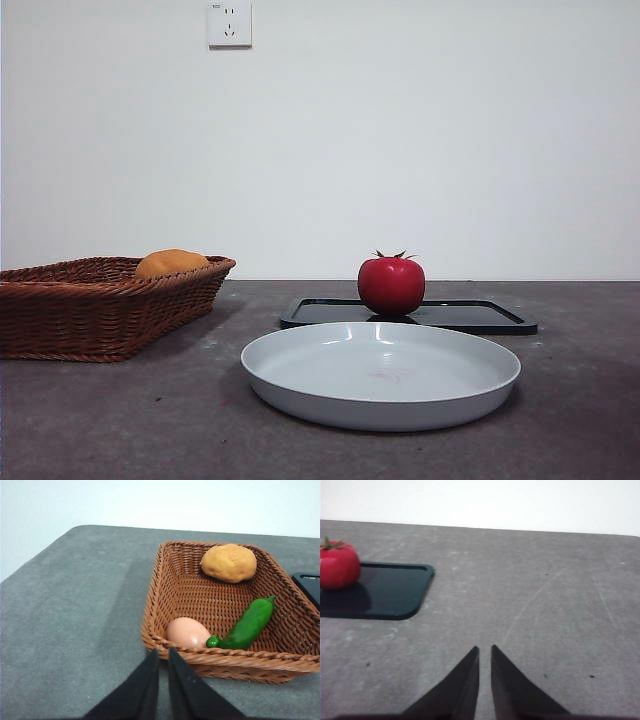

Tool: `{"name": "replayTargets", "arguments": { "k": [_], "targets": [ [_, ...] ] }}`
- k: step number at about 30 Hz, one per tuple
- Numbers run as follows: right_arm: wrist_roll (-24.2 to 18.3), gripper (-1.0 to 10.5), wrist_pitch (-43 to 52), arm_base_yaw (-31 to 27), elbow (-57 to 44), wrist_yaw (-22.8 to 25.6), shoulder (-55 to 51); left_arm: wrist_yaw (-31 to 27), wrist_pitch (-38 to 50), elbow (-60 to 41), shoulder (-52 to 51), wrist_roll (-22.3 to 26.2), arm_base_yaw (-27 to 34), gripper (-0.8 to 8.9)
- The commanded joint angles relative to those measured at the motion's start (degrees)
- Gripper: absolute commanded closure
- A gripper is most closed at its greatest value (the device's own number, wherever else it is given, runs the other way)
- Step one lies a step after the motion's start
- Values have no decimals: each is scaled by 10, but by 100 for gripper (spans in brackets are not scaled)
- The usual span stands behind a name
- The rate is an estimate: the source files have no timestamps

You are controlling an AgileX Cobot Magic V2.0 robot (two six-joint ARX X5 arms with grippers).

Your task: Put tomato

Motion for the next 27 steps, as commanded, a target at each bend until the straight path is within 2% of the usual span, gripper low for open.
{"name": "replayTargets", "arguments": {
  "k": [1,8,27],
  "targets": [
    [8,914,-5,-2,-3,3,-1,1,-4,-12,0,-2,0,785],
    [12,914,-3,-1,-3,-10,-1,1,-4,-12,0,-2,0,785],
    [12,914,10,-1,-3,-11,-1,1,-4,-12,0,-2,1,785]
  ]
}}
